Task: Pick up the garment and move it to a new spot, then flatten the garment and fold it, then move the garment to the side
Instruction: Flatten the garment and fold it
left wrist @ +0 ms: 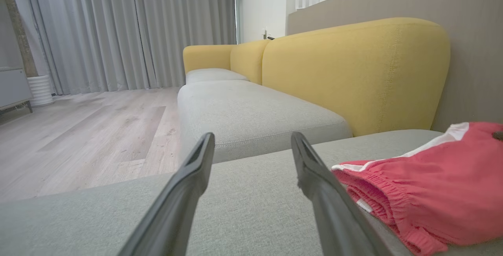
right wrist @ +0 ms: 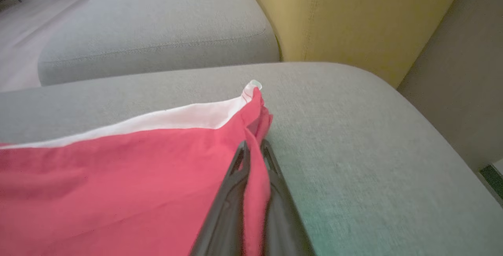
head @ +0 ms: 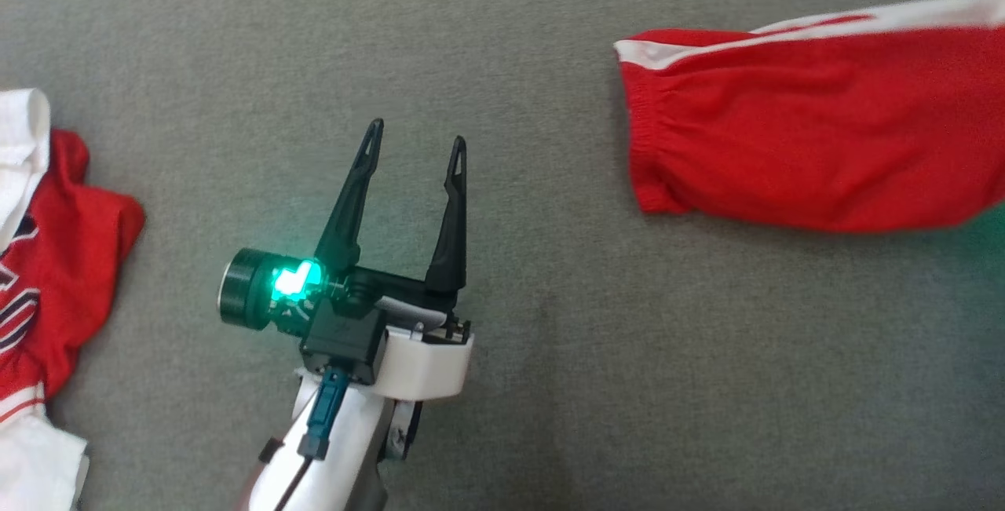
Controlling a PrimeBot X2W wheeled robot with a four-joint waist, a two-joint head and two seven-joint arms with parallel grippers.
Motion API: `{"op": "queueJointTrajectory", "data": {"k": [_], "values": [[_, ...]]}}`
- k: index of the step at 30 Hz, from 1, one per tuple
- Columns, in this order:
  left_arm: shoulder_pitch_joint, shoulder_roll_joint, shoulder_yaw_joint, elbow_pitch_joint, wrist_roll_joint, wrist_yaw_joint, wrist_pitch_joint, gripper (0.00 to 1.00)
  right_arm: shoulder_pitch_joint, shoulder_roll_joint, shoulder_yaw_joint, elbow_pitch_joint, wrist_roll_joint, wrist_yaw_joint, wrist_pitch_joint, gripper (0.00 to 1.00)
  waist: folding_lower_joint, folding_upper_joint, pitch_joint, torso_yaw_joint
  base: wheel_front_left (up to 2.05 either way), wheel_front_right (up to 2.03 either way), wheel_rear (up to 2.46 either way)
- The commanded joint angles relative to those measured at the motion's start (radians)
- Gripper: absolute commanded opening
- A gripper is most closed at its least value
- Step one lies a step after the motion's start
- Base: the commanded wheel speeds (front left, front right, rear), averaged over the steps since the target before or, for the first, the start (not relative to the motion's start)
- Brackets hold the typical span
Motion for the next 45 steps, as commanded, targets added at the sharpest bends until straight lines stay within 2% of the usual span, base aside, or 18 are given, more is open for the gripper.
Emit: {"op": "queueJointTrajectory", "data": {"k": [1, 6, 11, 16, 18, 21, 22, 23, 24, 28, 34, 39, 45], "values": [[-0.008, 0.013, 0.035, -0.024, 0.015, -0.009, -0.005, 1.0, -0.027, -0.018, 0.016, -0.057, -0.015, -0.001, -0.02, 0.0, 0.0, 0.0, -0.007, -0.011, 0.0, 0.0, 0.0], [0.003, 0.016, 0.037, -0.01, 0.022, -0.022, -0.005, 1.0, -0.043, 0.011, 0.037, -0.22, -0.029, -0.001, -0.017, 0.0, 0.0, 0.0, -0.024, -0.013, 0.0, 0.0, 0.0], [0.01, 0.014, 0.036, 0.001, 0.021, -0.032, -0.005, 1.0, -0.015, 0.041, 0.051, -0.421, -0.05, -0.001, 0.042, 0.0, 0.0, 0.0, -0.038, 0.003, 0.0, 0.0, 0.0], [0.017, 0.01, 0.03, 0.01, 0.015, -0.038, -0.005, 1.0, 0.039, 0.133, 0.08, -0.577, -0.093, -0.001, 0.124, 0.0, 0.0, 0.0, -0.047, 0.029, 0.0, 0.0, 0.0], [0.017, 0.009, 0.027, 0.012, 0.014, -0.039, -0.005, 1.0, 0.05, 0.158, 0.091, -0.594, -0.102, -0.001, 0.144, 0.0, 0.0, 0.0, -0.048, 0.034, 0.0, 0.0, 0.0], [0.015, 0.005, 0.018, 0.015, 0.008, -0.042, -0.005, 1.0, 0.085, 0.232, 0.13, -0.604, -0.135, -0.001, 0.193, 0.0, 0.0, 0.0, -0.05, 0.059, 0.0, 0.0, 0.0], [0.014, 0.004, 0.015, 0.015, 0.006, -0.043, -0.005, 1.0, 0.097, 0.254, 0.143, -0.6, -0.144, -0.001, 0.205, 0.09, 0.0, 0.0, -0.052, 0.069, 0.0, 0.0, 0.0], [0.013, 0.003, 0.013, 0.015, 0.004, -0.042, -0.005, 1.0, 0.11, 0.276, 0.153, -0.595, -0.148, -0.001, 0.211, 0.86, 0.0, 0.0, -0.054, 0.077, 0.0, 0.0, 0.0], [0.014, 0.002, 0.01, 0.016, 0.002, -0.043, -0.005, 1.0, 0.123, 0.293, 0.159, -0.592, -0.15, -0.001, 0.213, 1.0, 0.0, 0.0, -0.058, 0.086, 0.0, 0.0, 0.0], [0.028, 0.001, 0.01, 0.019, -0.007, -0.041, -0.005, 1.0, 0.163, 0.328, 0.116, -0.602, -0.168, -0.001, 0.159, 1.0, 0.0, 0.0, -0.079, 0.107, 0.0, 0.0, 0.0], [0.065, -0.001, 0.024, 0.018, -0.012, -0.036, -0.005, 1.0, 0.23, 0.334, -0.045, -0.614, -0.281, -0.001, 0.044, 1.0, 0.0, 0.0, -0.126, 0.105, 0.0, 0.0, 0.0], [0.093, -0.001, 0.036, 0.016, -0.012, -0.034, -0.005, 1.0, 0.32, 0.363, -0.189, -0.594, -0.334, -0.001, -0.036, 1.0, 0.0, 0.0, -0.17, 0.109, 0.0, 0.0, 0.0], [0.159, -0.001, 0.088, 0.018, -0.024, -0.017, -0.005, 1.0, 0.442, 0.386, -0.256, -0.593, -0.39, -0.001, -0.082, 1.0, 0.0, 0.0, -0.248, 0.093, 0.0, 0.0, 0.0]]}}
